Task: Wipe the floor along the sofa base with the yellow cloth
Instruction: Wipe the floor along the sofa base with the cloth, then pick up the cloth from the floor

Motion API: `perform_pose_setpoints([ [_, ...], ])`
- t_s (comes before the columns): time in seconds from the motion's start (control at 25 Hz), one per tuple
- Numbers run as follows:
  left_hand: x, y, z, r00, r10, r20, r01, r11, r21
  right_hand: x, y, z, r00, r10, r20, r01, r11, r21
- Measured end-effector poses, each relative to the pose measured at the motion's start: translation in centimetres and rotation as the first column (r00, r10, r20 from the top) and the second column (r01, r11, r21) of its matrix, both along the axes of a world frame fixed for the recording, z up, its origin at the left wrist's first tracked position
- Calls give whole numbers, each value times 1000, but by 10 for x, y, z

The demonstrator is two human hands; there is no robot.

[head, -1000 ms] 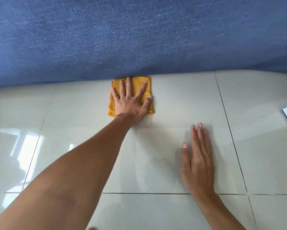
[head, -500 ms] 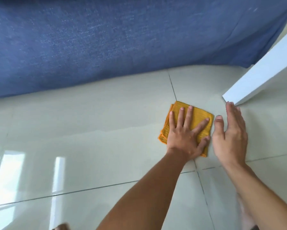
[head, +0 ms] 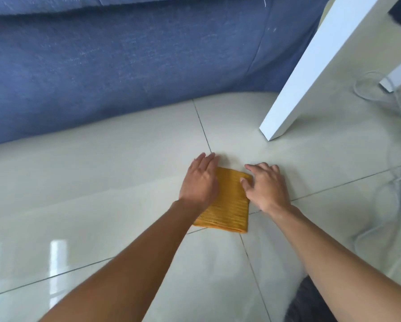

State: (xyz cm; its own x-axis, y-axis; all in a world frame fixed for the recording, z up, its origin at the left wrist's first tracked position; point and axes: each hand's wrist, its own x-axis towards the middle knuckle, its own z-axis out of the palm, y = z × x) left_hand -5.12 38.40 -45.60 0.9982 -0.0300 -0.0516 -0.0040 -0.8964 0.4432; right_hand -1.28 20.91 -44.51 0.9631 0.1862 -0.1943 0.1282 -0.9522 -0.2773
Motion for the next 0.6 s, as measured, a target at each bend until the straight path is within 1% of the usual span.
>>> perform_pose_setpoints([
  [0.08, 19, 9, 1, 993, -113, -33, 114, 993, 28, 4, 1, -1, 999, 33, -1, -33, 999, -41],
  [0.16, 29, 12, -1, 983, -173, -66, 176, 983, 44, 8, 3, -1, 999, 35, 0, -35, 998, -55],
  [0.28, 35, 15, -3, 986, -140, -92, 147, 986, 72, 10, 7, 1, 994, -69, -89, 71, 997, 29],
  [0.32, 37, 15, -3, 986, -117, -120, 127, 989, 75, 12, 7, 3, 989, -93, -112, 97, 995, 32],
  [0.4, 42, 16, 1, 980, -87, -180, 107, 989, 106, 14, 8, 5, 987, -94, -131, 94, 996, -4],
  [0.48, 43, 18, 7, 968, -81, -237, 113, 986, 123, 13, 10, 8, 989, -51, -137, 46, 998, -35],
  [0.6, 40, 22, 16, 951, -105, -290, 143, 983, 114, 7, 12, 15, 986, -49, -159, 47, 999, -14],
])
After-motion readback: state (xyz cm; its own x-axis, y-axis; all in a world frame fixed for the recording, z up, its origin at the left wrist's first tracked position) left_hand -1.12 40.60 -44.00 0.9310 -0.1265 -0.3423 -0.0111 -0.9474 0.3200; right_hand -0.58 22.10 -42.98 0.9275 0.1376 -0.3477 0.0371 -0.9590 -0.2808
